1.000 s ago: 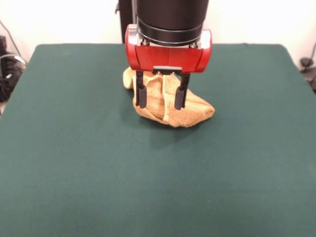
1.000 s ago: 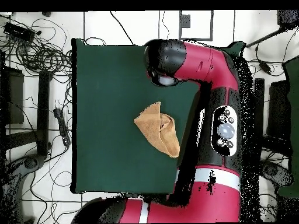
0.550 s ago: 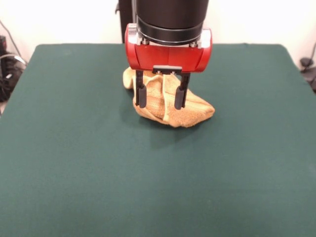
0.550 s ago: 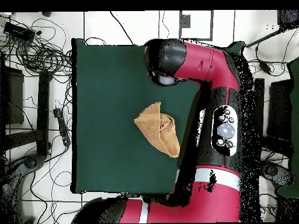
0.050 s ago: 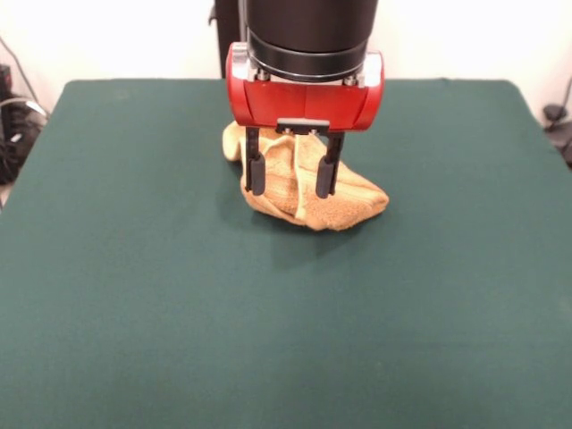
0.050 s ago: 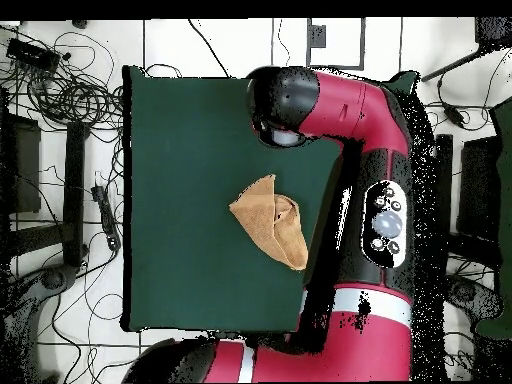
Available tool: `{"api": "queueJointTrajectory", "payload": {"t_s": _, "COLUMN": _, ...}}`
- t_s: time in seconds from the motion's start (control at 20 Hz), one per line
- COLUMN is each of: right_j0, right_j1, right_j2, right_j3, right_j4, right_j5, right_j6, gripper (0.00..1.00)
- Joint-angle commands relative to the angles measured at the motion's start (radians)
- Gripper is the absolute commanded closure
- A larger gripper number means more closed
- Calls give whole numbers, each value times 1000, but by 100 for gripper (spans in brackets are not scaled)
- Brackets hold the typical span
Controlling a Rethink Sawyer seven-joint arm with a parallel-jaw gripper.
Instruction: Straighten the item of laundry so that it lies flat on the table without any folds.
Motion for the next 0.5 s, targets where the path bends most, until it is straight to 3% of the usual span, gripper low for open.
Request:
{"api": "queueJointTrajectory", "payload": {"t_s": 0.05, "right_j0": 14, "right_j1": 20, "right_j2": 48, "right_j3": 57, "right_j4": 18, "right_j5": 77, "right_j6": 148, "gripper": 0}}
{"api": "queueJointTrajectory", "payload": {"t_s": 0.5, "right_j0": 8, "right_j1": 18, "right_j2": 57, "right_j3": 82, "right_j4": 17, "right_j5": 46, "right_j6": 130, "gripper": 0}}
